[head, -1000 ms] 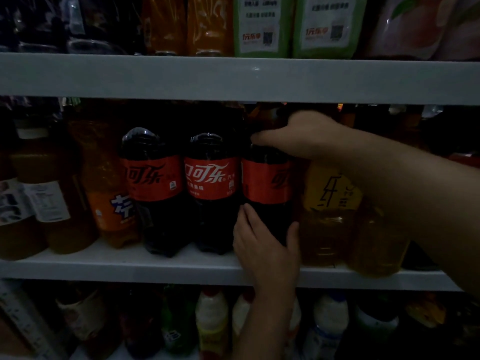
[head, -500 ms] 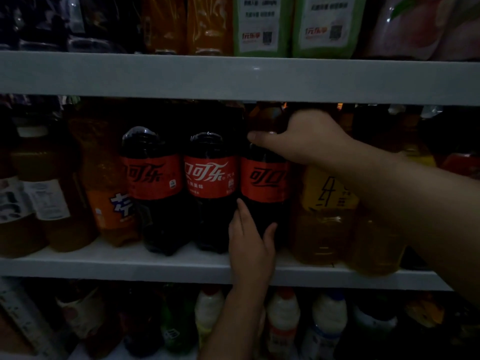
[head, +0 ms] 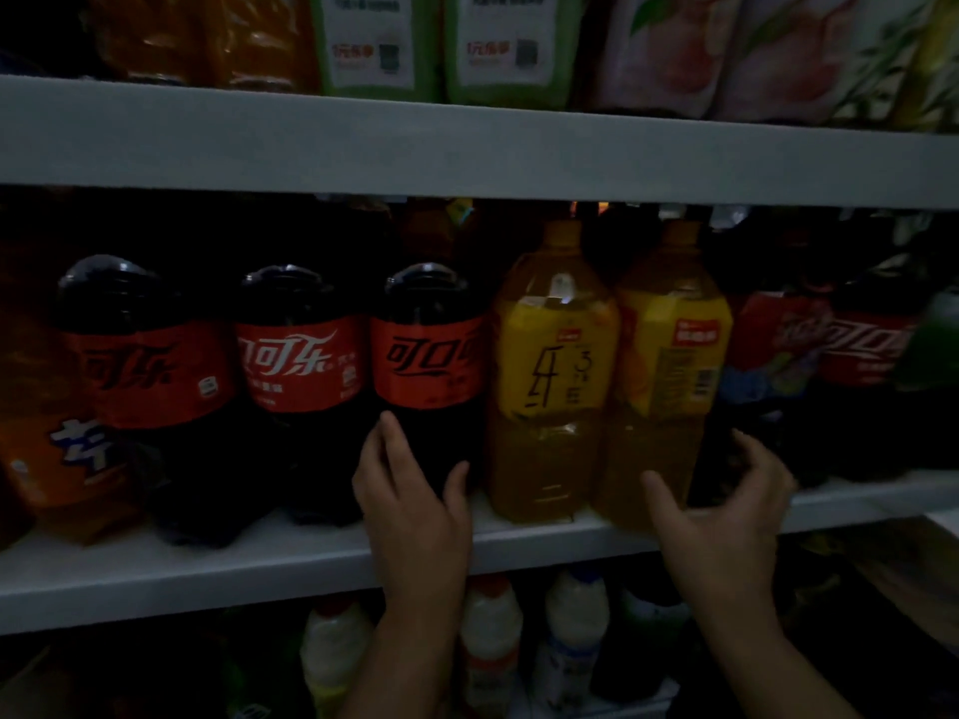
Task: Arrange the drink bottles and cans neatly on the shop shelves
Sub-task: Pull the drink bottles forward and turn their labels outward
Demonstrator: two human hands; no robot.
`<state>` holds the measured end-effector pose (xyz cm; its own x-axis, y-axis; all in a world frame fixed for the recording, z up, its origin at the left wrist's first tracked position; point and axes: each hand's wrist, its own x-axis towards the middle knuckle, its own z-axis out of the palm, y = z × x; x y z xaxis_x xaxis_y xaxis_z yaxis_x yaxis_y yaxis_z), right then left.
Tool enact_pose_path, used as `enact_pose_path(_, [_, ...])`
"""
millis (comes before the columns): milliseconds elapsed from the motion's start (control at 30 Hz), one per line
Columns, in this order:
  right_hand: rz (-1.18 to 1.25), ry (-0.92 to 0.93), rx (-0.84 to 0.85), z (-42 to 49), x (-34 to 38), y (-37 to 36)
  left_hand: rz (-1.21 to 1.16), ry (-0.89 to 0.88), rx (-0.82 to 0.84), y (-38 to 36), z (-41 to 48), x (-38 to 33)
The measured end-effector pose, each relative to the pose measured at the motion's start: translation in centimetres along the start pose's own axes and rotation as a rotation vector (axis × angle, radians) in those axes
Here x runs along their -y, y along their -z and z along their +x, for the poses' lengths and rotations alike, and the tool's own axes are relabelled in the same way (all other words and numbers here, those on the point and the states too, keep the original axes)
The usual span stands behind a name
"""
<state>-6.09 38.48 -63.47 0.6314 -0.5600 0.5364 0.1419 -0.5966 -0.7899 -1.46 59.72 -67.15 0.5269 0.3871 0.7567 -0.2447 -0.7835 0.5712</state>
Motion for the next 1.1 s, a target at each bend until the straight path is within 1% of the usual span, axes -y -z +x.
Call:
enact_pose_path(33, [-0.024,-0.089,0.087,0.2,-0.9,-0.2,-0.008,-0.006,0.002,0.0,-0.1,0.0])
enact_pose_path(67, [-0.049,-0.118,0.148,0.4,-1.5,-0.4,-0.013,-0.012,0.007,0.0,-0.1,-0.1])
enact_pose_path(100, [-0.073,-0.104,0.177,0.5,-2.0,-0.7,-0.010,-0.016,0.012,0.0,-0.1,-0.1])
enact_pose_path(200, [-0.139,-0.063,0.154,0.6,-2.3,-1.5,0.046,-0.029,-0.015,0.5,-0.5,-0.5])
enact_pose_path(300, [-0.191,-0.083,0.131,0.3,-2.3,-2.3,0.019,-0.166,-0.058,0.6,-1.8,-2.3])
enact_pose_path(400, [-0.181,-0.101,0.126,0.4,-2.2,-3.0,-0.050,-0.342,0.031,-0.3,-3.4,-5.1])
enact_pose_path(467, [-0.179,-0.098,0.098,0.6,-2.2,-3.2,-0.033,-0.389,0.086,-1.2,-3.9,-6.5])
enact_pose_path(533, [-0.166,-0.098,0.088,0.7,-2.1,-3.3,0.027,-0.416,0.103,-2.2,-3.8,-6.9])
enact_pose_path(700, [-0.147,-0.068,0.110,1.2,-2.1,-3.1,0.201,-0.454,0.156,-3.3,-1.8,-4.8])
enact_pose_path(767, [-0.135,-0.053,0.131,1.4,-2.2,-3.0,0.218,-0.523,0.171,-3.4,-1.4,-3.7])
enact_pose_path(933, [-0.078,-0.030,0.198,2.1,-2.4,-2.6,0.236,-0.725,0.136,-3.0,-0.5,-1.7])
enact_pose_path(1033, [-0.127,-0.026,0.259,2.7,-2.2,-1.8,0.269,-0.788,0.147,-2.8,-0.1,-1.2])
enact_pose_path(1100, [-0.227,-0.032,0.357,3.3,-1.4,-0.7,0.280,-0.786,0.148,-2.7,-0.1,-1.2])
